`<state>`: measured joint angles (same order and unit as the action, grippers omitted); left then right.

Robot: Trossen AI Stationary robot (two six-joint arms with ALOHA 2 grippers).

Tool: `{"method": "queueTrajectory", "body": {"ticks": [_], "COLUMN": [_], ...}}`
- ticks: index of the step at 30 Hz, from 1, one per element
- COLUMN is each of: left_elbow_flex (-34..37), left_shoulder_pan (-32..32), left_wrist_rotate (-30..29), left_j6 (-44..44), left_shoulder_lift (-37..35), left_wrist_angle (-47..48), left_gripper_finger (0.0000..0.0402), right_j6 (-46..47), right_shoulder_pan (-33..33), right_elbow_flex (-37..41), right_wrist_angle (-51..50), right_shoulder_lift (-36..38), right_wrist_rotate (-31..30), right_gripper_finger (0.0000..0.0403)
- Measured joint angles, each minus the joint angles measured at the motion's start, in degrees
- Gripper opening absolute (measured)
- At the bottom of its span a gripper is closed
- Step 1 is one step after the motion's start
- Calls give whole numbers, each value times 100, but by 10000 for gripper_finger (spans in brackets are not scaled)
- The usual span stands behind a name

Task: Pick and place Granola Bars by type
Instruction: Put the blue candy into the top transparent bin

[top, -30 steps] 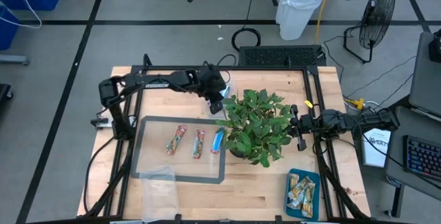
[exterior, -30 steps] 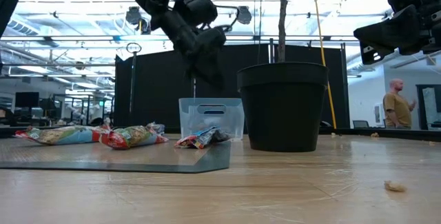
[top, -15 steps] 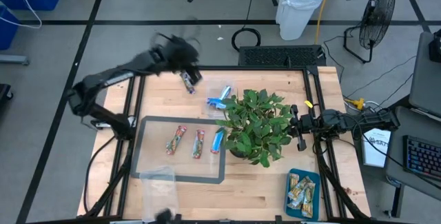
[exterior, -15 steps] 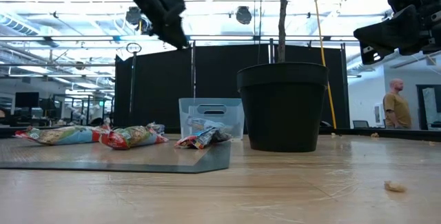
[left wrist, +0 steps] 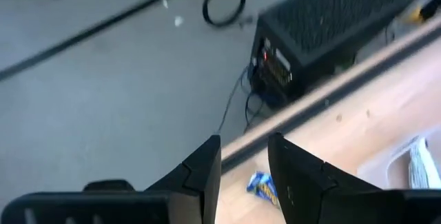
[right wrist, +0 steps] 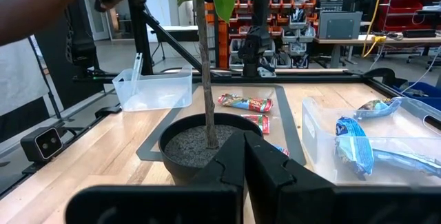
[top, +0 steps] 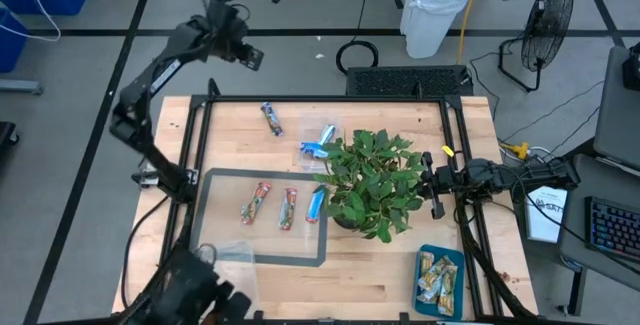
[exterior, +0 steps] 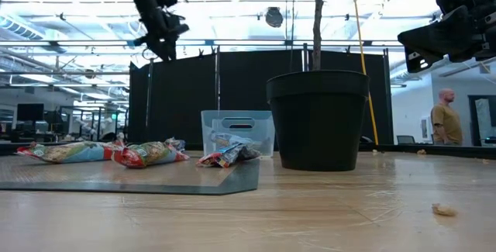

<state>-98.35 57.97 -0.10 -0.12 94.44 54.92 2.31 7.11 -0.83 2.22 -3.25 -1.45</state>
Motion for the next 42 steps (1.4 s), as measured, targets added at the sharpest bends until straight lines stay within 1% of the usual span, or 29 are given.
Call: {"method": "queueTrajectory", "body": {"ticks": [2, 5, 8, 10, 16, 21, 25, 27, 29, 35, 39, 42], "left_elbow_flex": [-394, -972, -1392, -1531, -1545, -1545, -1545, -1545, -1545, -1545, -1545, -1545], "left_shoulder_pan": [-14, -46, -36, -40, -114, -182, -308, -380, -456, -568, -565, -565], "left_wrist_rotate": [-36, -266, -319, -285, -188, -39, 498, 667, 630, 143, 114, 202], "left_j6": [103, 171, 147, 145, 134, -73, 42, 121, 233, 299, 292, 373], "left_shoulder_lift": [416, 1081, 1688, 2021, 2609, 2888, 3082, 3151, 3197, 3203, 3203, 3203], "left_wrist_angle": [374, 990, 1671, 2082, 2898, 2853, 2742, 2762, 2767, 2751, 2699, 2618], "left_gripper_finger": [124, 124, 124, 124, 124, 124, 124, 124, 124, 124, 124, 124], "right_j6": [0, 0, 2, 1, 2, 2, 1, 2, 2, 0, 2, 0], "right_shoulder_pan": [-2, -1, 0, -1, -1, 0, -1, -1, -2, 0, 0, 0], "right_elbow_flex": [-1, 0, 1, -1, -1, 1, 0, -1, -1, -1, 1, -1], "right_wrist_angle": [0, 0, 0, 0, 0, 0, 0, 0, 0, 0, 0, 0], "right_shoulder_lift": [0, 0, 0, 0, 0, 0, 0, 0, 2, 2, 2, 0], "right_wrist_rotate": [0, 0, 0, 0, 0, 0, 0, 0, 0, 0, 0, 0], "right_gripper_finger": [0, 0, 0, 0, 0, 0, 0, 0, 0, 0, 0, 0]}}
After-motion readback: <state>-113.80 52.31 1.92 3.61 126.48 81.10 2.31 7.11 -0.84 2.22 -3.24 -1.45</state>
